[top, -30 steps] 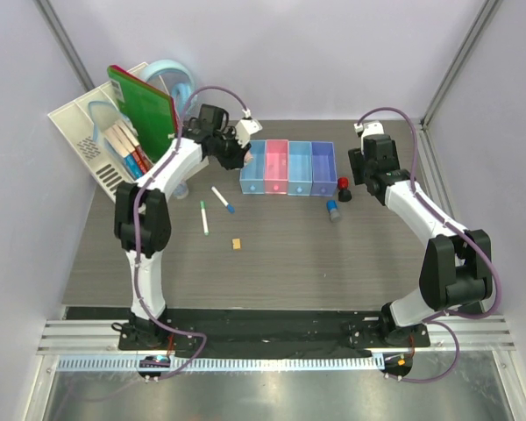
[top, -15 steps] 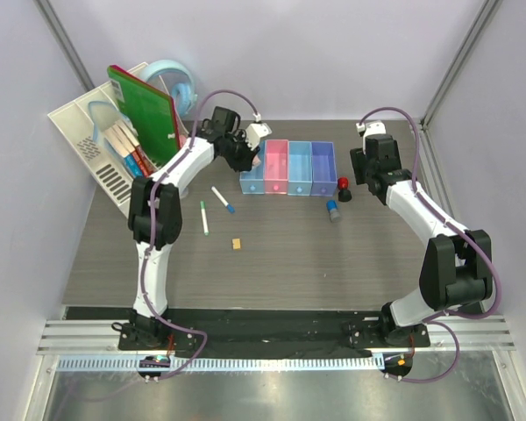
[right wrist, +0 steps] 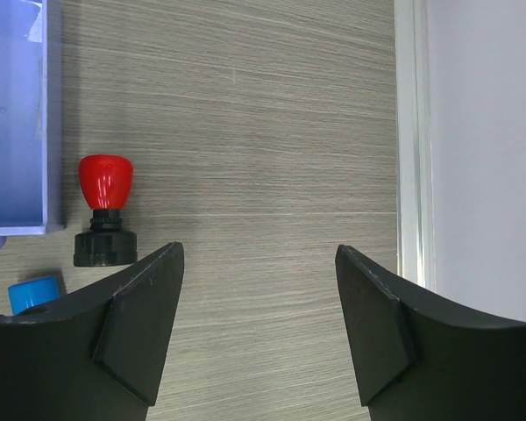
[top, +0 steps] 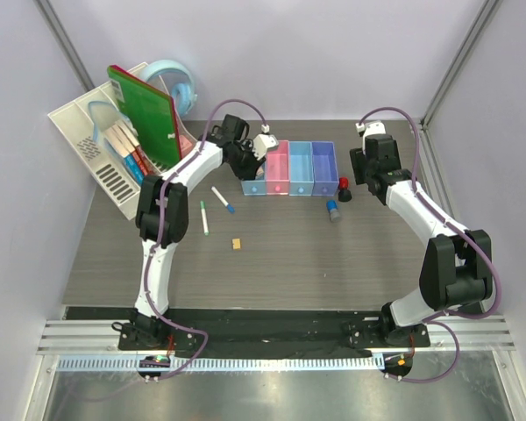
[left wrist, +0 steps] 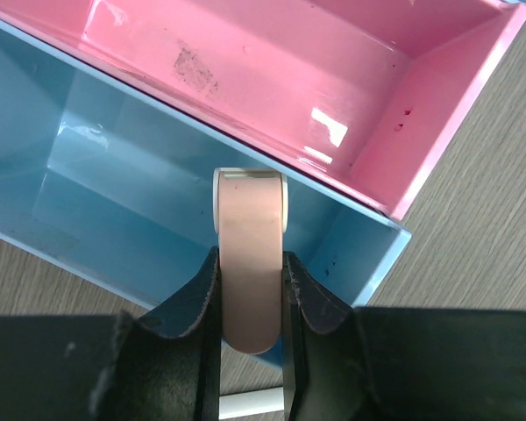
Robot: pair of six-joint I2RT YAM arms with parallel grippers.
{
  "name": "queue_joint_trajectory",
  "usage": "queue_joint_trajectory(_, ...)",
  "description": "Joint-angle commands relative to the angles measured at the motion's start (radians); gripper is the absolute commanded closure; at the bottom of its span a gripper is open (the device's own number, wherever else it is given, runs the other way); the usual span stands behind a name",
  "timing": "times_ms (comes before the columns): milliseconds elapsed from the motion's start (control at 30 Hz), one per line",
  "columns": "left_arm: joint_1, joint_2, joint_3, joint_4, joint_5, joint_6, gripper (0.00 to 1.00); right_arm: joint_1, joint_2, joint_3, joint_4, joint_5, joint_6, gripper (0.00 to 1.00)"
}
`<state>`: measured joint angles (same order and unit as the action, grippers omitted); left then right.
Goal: Sort the stationery into containers
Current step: Place the stapler in the storage box.
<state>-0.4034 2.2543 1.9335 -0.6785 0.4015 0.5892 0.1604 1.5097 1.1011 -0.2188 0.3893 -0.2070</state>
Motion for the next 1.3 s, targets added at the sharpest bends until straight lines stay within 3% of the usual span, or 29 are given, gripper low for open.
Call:
queue_joint_trajectory(0, -0.009, -0.013, 0.022, -0.007, -0.006, 0.021, 0.91, -0.002, -0.003, 0.005, 0.012, -0.007, 0.003, 0.25)
queue_joint_trajectory(100, -0.009, -0.016, 0.016, -0.003, -0.016, 0.023, 0.69, -0.004, -0.002, 0.005, 0.012, -0.007, 0.003, 0.25)
queue_joint_trajectory(133, -0.008, -0.016, 0.015, -0.003, -0.018, 0.026, 0.53, -0.002, -0.002, 0.006, 0.012, -0.007, 0.004, 0.25)
queue_joint_trajectory(267, -0.009, -0.022, 0.013, 0.010, -0.029, 0.026, 0.39, -0.004, -0.005, 0.005, 0.012, -0.007, 0.004, 0.25)
queue_joint_trajectory(500, -0.008, -0.045, 0.002, 0.054, -0.050, 0.005, 0.37, -0.002, -0.005, 0.005, 0.010, -0.007, 0.006, 0.25)
queue_joint_trajectory(700, -0.008, -0.134, -0.083, 0.217, -0.096, -0.060, 0.35, -0.004, 0.001, 0.008, 0.006, -0.007, 0.006, 0.25)
queue_joint_trajectory(1033, -0.006, -0.217, -0.154, 0.342, -0.308, -0.150, 0.30, -0.002, 0.000, 0.011, 0.001, -0.009, 0.009, 0.25)
queue_joint_trajectory(1200, 0.009, -0.320, -0.237, 0.284, -0.389, -0.132, 0.30, -0.004, -0.012, 0.006, -0.002, -0.010, 0.009, 0.25)
queue_joint_trajectory(1267, 0.018, -0.343, -0.303, 0.264, -0.482, -0.120, 0.31, -0.002, -0.016, 0.005, -0.001, -0.013, 0.006, 0.25)
